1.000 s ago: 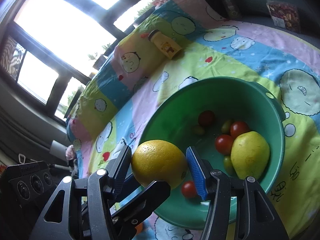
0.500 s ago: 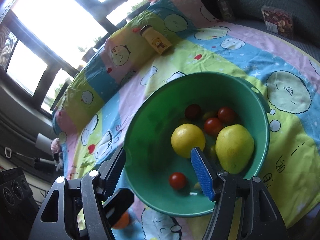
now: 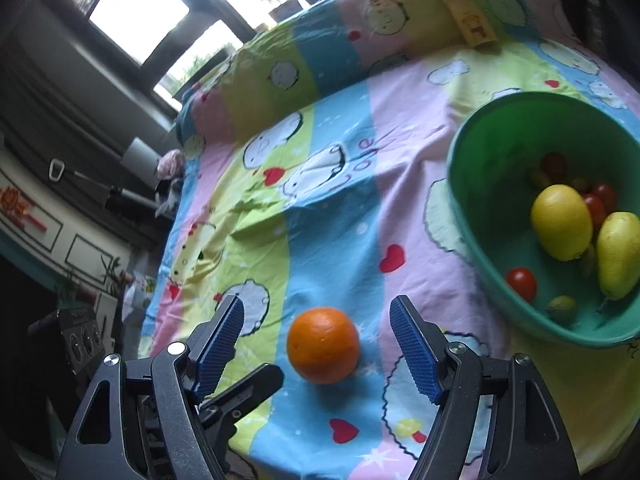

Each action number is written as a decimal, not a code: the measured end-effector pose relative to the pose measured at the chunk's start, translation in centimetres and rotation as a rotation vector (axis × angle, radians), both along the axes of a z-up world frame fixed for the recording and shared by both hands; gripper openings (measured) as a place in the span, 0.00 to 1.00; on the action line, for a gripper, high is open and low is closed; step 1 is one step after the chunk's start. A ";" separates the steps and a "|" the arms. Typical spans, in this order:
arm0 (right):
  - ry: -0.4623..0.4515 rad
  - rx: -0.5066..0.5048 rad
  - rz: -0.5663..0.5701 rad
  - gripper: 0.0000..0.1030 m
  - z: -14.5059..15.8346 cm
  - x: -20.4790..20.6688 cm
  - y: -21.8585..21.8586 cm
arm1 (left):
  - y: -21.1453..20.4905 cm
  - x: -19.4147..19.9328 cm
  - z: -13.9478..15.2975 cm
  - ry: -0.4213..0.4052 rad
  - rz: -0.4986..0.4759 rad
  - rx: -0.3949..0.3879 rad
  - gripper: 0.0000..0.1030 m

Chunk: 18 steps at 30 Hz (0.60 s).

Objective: Organize fruits
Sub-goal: 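Close the right tool fingers around the orange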

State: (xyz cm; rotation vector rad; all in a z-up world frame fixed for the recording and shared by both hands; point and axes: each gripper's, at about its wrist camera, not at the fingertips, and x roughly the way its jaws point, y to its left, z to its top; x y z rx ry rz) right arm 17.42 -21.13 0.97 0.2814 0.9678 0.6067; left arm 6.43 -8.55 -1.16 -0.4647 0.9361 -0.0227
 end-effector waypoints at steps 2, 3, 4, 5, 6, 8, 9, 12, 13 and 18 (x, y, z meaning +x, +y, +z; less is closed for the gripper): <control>0.033 -0.019 0.023 0.74 -1.0 0.3 1.1 | -0.4 0.0 -0.6 0.011 -0.006 -0.007 0.81; 0.046 -0.028 0.031 0.74 -1.5 0.4 1.5 | -0.6 0.0 -0.9 0.013 -0.015 -0.009 0.81; 0.058 -0.034 0.036 0.74 -2.0 0.6 1.8 | -0.9 0.2 -1.1 0.018 -0.022 -0.008 0.80; 0.070 -0.039 0.039 0.74 -2.3 0.8 1.9 | -1.1 0.3 -1.3 0.017 -0.030 -0.009 0.80; 0.080 -0.044 0.040 0.74 -2.7 0.9 2.0 | -1.3 0.4 -1.5 0.011 -0.039 -0.015 0.80; 0.096 -0.054 0.035 0.74 -3.3 1.2 2.0 | -1.4 0.8 -1.9 0.012 -0.047 -0.029 0.79; 0.103 -0.056 0.033 0.74 -3.5 1.3 1.9 | -1.5 1.0 -2.1 0.016 -0.047 -0.033 0.79; 0.130 -0.050 0.033 0.74 -4.2 1.8 2.0 | -1.6 1.4 -2.8 0.032 -0.046 -0.031 0.75; 0.137 -0.048 0.035 0.74 -4.4 1.9 2.0 | -1.6 1.6 -3.0 0.038 -0.046 -0.031 0.73; 0.167 -0.055 0.045 0.66 -5.4 2.5 1.9 | -1.4 2.1 -3.7 0.044 -0.044 -0.071 0.60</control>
